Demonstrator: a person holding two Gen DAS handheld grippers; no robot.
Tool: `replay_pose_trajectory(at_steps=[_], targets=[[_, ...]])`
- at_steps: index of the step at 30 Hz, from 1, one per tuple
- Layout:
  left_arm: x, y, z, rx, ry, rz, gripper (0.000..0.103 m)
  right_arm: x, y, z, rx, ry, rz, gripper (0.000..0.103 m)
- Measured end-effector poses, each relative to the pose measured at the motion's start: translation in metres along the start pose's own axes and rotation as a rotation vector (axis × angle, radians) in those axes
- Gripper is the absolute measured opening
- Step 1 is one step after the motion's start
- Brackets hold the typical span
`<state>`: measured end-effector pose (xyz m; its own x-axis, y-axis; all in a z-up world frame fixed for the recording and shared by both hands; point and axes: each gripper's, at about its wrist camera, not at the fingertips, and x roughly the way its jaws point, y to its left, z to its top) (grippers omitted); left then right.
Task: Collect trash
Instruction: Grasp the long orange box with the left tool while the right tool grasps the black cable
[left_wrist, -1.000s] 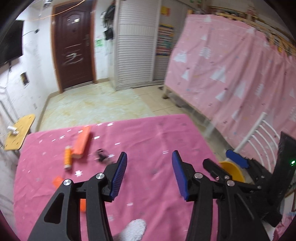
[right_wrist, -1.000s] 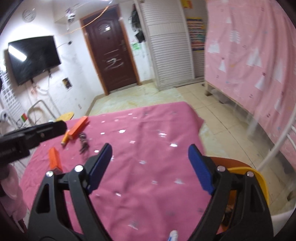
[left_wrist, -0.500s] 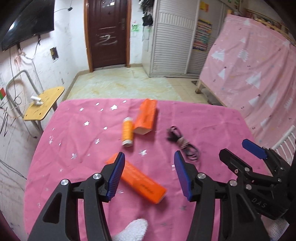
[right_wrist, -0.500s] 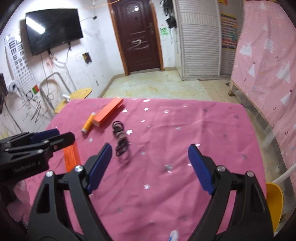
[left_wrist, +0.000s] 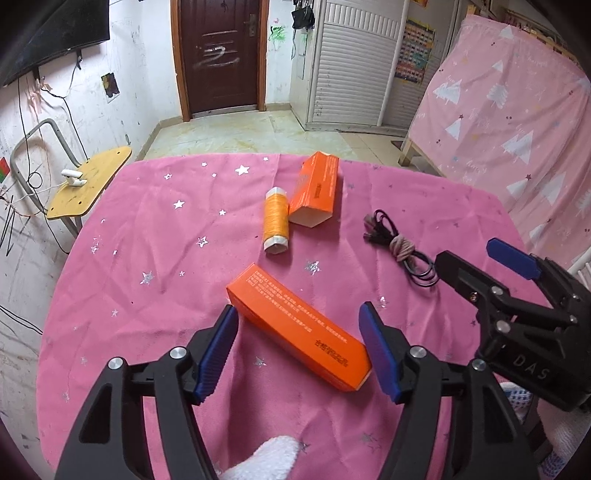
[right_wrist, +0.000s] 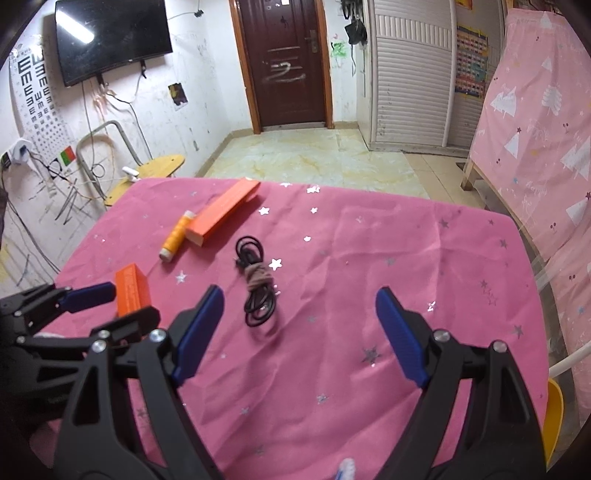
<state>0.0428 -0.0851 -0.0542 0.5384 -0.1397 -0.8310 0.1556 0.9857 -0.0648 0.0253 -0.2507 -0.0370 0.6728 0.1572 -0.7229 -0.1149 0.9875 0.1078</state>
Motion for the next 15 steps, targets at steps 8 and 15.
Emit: replay_pose_trajectory(at_steps=[8,15], targets=[[0.010,0.005,-0.005,0.029,-0.004,0.042,0.053,0.012,0.011,0.005,-0.025,0.019,-0.006,0.083],[0.008,0.022,-0.005,0.031,-0.018,0.063,0.022,0.029,0.035,0.010,-0.098,0.062,0.004,0.083]])
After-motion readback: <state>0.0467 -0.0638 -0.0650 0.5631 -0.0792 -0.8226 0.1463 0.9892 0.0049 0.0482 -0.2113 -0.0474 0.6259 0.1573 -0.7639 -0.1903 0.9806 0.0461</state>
